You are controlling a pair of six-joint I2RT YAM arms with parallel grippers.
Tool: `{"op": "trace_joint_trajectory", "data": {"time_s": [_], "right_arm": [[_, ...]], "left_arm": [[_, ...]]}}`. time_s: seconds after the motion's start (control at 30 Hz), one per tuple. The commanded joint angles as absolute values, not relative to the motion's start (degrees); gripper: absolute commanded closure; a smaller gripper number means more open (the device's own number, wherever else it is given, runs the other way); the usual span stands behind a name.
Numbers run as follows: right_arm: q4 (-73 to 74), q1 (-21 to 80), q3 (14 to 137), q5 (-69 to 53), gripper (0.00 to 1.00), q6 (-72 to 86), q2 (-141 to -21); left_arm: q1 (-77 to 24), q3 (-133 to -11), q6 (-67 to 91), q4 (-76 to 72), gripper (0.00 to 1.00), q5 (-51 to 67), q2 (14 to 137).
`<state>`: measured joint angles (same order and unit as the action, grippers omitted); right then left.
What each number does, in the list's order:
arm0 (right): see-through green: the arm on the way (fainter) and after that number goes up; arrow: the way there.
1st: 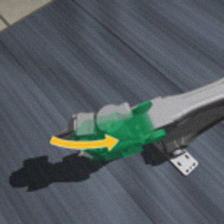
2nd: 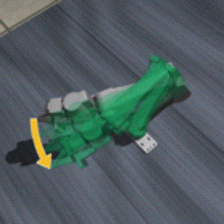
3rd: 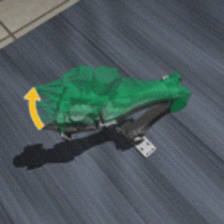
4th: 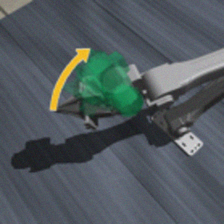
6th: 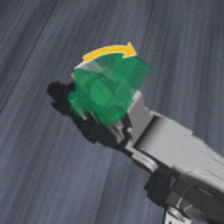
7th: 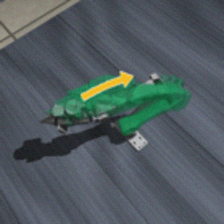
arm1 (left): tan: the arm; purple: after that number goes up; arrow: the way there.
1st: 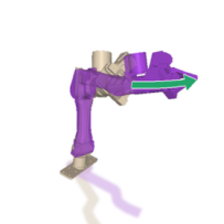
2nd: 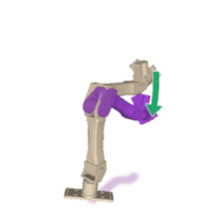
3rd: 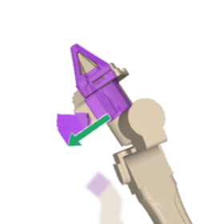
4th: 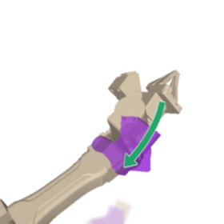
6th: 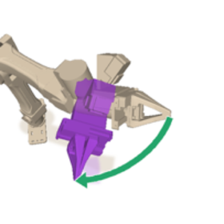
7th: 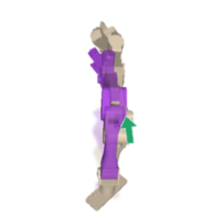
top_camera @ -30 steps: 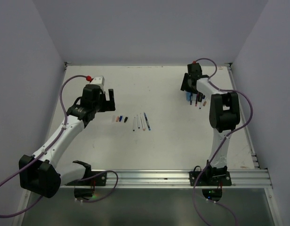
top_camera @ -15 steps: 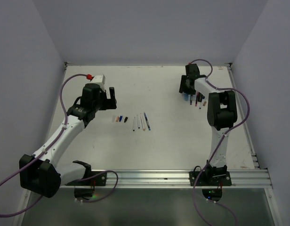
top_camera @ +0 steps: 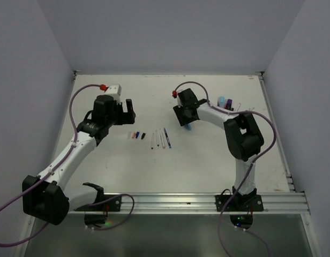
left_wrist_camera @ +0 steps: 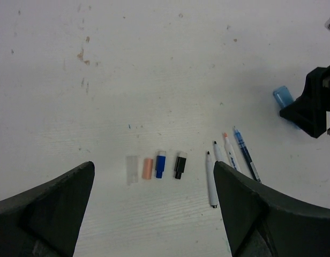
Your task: Open the pen caps
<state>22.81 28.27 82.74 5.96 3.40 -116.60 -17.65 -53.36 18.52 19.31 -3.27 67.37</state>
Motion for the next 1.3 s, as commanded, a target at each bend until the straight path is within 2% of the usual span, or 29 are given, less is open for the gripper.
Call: {"op": "trace_joint_trajectory", "data": {"time_s": [0.0, 0.17, 0.3, 0.53, 0.87, 0.97, 1.17, 1.2, 1.27], "right_arm": [[23.6, 28.7, 79.0, 4.0, 0.53, -1.4, -108.7], [23.2, 28.6, 75.9, 6.5, 0.47, 7.7, -101.3], [20.8, 28.6, 70.9, 2.3, 0.46, 11.8, -98.5], [15.7, 28.6, 64.8, 0.3, 0.45, 11.0, -100.5], [12.6, 28.4, 66.2, 0.6, 0.44, 5.4, -106.9], [13.2, 28.2, 67.4, 0.4, 0.45, 5.1, -109.1], [14.1, 28.2, 67.9, -1.5, 0.55, 4.7, -109.6], [14.1, 28.1, 67.7, -1.7, 0.62, 4.6, -109.3], [14.0, 28.2, 66.9, -1.8, 0.67, 4.5, -107.8]], "left_arm": [[-17.2, -52.0, 19.2, 15.4, 0.05, -1.2, 66.1], [-17.3, -51.6, 19.7, 14.6, 0.05, -0.3, 66.5], [-17.2, -51.9, 19.3, 14.6, 0.05, 1.5, 67.4], [-17.3, -53.1, 17.6, 14.9, 0.05, 5.4, 68.7], [-17.3, -53.7, 17.0, 15.4, 0.05, 10.0, 69.7], [-17.3, -54.0, 17.0, 15.9, 0.05, 10.4, 70.0], [-17.3, -54.6, 16.9, 16.6, 0.04, 11.1, 70.1], [-17.3, -54.7, 17.1, 16.5, 0.05, 11.4, 70.1], [-17.3, -54.9, 18.1, 16.3, 0.05, 12.6, 70.3]]}}
